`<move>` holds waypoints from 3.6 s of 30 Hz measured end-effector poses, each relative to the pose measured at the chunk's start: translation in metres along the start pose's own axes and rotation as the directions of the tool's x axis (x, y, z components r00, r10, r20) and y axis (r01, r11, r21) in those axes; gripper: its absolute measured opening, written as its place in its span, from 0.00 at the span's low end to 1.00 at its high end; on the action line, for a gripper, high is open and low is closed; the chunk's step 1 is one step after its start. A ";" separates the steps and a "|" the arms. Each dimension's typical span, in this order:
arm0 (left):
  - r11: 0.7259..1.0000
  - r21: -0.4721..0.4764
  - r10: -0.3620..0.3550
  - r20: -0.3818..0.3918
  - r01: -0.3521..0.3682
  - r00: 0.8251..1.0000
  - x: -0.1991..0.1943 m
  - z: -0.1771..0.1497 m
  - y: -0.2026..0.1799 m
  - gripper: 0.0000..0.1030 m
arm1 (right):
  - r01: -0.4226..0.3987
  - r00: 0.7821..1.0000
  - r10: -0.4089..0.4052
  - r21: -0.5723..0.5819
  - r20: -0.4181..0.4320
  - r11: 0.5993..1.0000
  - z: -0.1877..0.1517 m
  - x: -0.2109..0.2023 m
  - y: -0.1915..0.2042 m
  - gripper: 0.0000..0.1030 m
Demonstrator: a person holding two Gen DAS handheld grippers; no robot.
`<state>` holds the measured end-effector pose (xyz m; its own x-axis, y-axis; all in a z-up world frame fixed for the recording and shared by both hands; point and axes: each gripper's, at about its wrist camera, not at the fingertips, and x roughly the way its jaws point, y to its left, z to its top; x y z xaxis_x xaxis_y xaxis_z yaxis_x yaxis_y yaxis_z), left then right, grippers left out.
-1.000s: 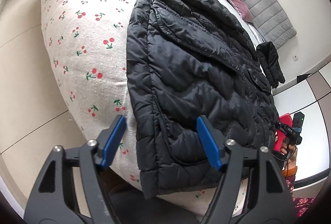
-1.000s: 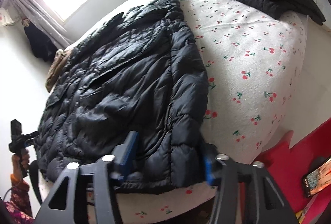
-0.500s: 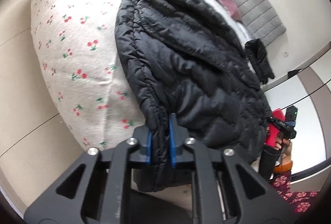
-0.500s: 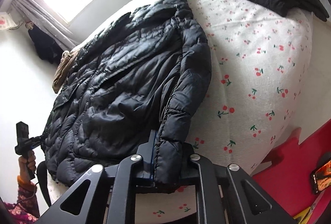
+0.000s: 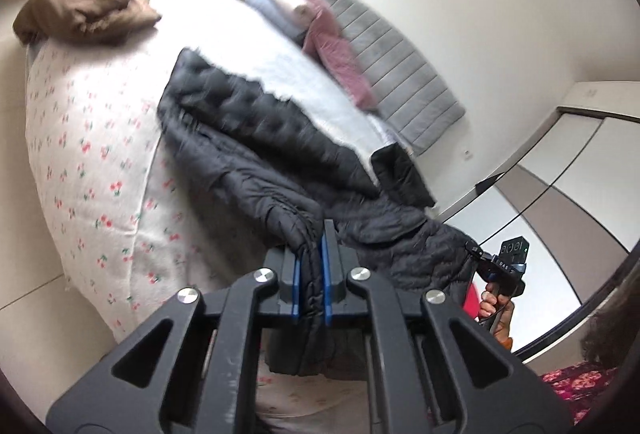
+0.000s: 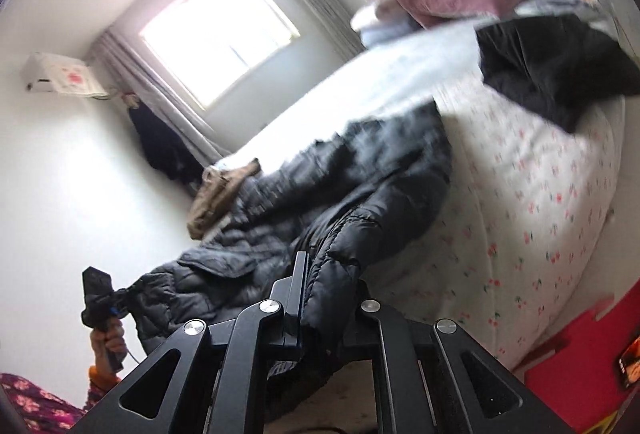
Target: Fold large clothes
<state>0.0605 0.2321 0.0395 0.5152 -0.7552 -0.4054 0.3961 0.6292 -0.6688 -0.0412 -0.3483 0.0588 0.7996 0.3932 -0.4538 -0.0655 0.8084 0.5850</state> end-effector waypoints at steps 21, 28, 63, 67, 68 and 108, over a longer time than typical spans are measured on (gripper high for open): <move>0.999 -0.038 0.042 0.131 -0.037 0.990 -0.005 0.089 -0.001 0.10 | 0.041 0.986 -0.025 -0.095 0.166 0.995 0.085 -0.015 0.043 0.08; 0.981 -0.144 0.131 0.022 -0.126 0.991 0.069 0.159 0.043 0.11 | 0.143 0.985 -0.139 -0.035 0.107 0.989 0.139 0.069 0.010 0.09; 0.857 0.159 0.514 -0.204 -0.490 0.833 0.258 0.228 0.105 0.74 | 0.371 0.890 -0.389 -0.116 -0.239 0.921 0.177 0.272 -0.103 0.66; 0.868 0.160 0.495 -0.245 -0.469 0.833 0.282 0.222 0.113 0.72 | 0.402 0.856 -0.421 -0.127 -0.299 0.907 0.175 0.307 -0.117 0.66; 0.870 0.159 0.492 -0.246 -0.466 0.835 0.285 0.221 0.112 0.70 | 0.407 0.855 -0.423 -0.117 -0.300 0.906 0.176 0.311 -0.121 0.66; 0.840 0.218 0.527 -0.114 -0.496 0.842 0.296 0.201 0.113 0.03 | 0.303 0.854 -0.347 -0.174 -0.387 0.937 0.127 0.445 -0.022 0.15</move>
<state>0.4105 0.1169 -0.0307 0.5560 -0.3257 -0.7647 0.2428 0.9436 -0.2253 0.3919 -0.2465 -0.0703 0.4744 0.2246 -0.8512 0.0771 0.9526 0.2943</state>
